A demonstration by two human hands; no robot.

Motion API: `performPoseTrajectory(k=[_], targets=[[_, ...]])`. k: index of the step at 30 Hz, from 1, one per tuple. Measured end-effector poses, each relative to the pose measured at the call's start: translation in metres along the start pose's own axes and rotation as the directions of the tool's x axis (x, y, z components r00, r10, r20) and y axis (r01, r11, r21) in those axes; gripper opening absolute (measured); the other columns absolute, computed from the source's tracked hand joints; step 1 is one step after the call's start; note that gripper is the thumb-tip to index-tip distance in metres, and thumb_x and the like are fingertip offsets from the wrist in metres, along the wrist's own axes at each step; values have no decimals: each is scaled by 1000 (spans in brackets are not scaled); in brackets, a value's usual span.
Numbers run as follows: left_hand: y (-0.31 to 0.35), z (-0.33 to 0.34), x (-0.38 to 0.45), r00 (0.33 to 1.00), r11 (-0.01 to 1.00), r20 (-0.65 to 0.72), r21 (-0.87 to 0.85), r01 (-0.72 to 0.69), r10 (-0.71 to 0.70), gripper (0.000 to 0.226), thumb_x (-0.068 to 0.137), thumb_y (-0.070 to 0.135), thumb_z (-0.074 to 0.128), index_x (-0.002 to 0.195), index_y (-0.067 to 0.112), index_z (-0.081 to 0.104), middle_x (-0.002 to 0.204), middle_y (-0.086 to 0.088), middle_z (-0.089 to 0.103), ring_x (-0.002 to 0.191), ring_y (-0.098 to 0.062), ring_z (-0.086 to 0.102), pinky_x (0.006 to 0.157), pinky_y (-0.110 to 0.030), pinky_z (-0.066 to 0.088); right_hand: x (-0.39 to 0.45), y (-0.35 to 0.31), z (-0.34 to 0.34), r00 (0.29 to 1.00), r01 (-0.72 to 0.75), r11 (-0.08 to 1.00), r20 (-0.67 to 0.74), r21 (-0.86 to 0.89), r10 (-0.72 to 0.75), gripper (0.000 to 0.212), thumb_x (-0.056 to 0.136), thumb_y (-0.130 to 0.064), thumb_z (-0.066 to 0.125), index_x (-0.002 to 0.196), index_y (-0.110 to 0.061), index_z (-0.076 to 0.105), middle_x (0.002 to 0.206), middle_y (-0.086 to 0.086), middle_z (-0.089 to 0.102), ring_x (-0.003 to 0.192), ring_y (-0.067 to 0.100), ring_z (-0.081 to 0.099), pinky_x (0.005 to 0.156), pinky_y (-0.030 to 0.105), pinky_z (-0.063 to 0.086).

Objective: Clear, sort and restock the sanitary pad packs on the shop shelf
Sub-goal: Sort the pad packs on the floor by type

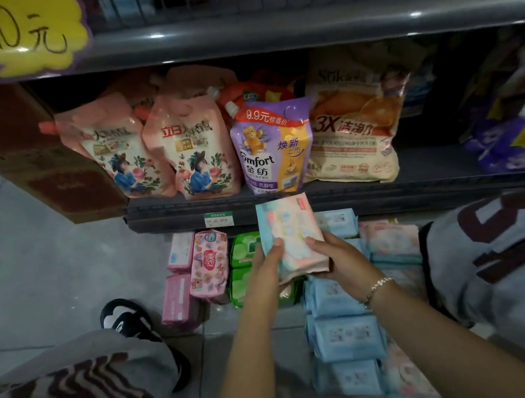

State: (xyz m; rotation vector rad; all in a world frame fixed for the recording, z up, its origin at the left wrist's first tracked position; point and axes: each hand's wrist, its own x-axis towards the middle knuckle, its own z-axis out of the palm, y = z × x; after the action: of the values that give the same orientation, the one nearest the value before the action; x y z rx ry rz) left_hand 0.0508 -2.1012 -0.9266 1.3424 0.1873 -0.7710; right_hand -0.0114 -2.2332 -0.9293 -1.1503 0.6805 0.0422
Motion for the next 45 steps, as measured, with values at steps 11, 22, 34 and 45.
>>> performPoseTrajectory(k=[11,22,34,45], targets=[[0,80,-11,990,1000,140,19,-11,8,34,101,37,43,132,22,45,121,-10,62,100,-28,65,83,-46,55,-34,-32,-56,980,142,983,-121,-119,-157,41,84,-46,68,122,-30,63,118,-2,69,107,18,66,95,41,53],[-17,143,-19,935,981,345,194,10,-78,31,95,33,58,124,41,51,128,0,61,106,-17,65,72,-30,57,-51,-26,-119,988,72,952,-149,297,-28,62,76,-50,67,130,-21,57,121,11,67,113,30,63,96,49,50],[-56,202,7,972,924,9,314,219,-233,73,80,28,78,139,16,38,118,-6,66,92,-20,66,71,-30,54,-32,-48,-193,906,-78,979,-422,-189,-9,39,90,-49,60,112,-17,64,104,3,70,92,19,68,85,31,53],[-105,244,53,831,842,-171,-231,488,-529,13,88,16,69,93,10,59,83,-11,65,67,-21,62,45,-26,52,33,-26,-233,884,-134,983,-463,-124,62,34,83,-9,73,111,-11,53,109,12,63,87,23,67,71,34,60]])
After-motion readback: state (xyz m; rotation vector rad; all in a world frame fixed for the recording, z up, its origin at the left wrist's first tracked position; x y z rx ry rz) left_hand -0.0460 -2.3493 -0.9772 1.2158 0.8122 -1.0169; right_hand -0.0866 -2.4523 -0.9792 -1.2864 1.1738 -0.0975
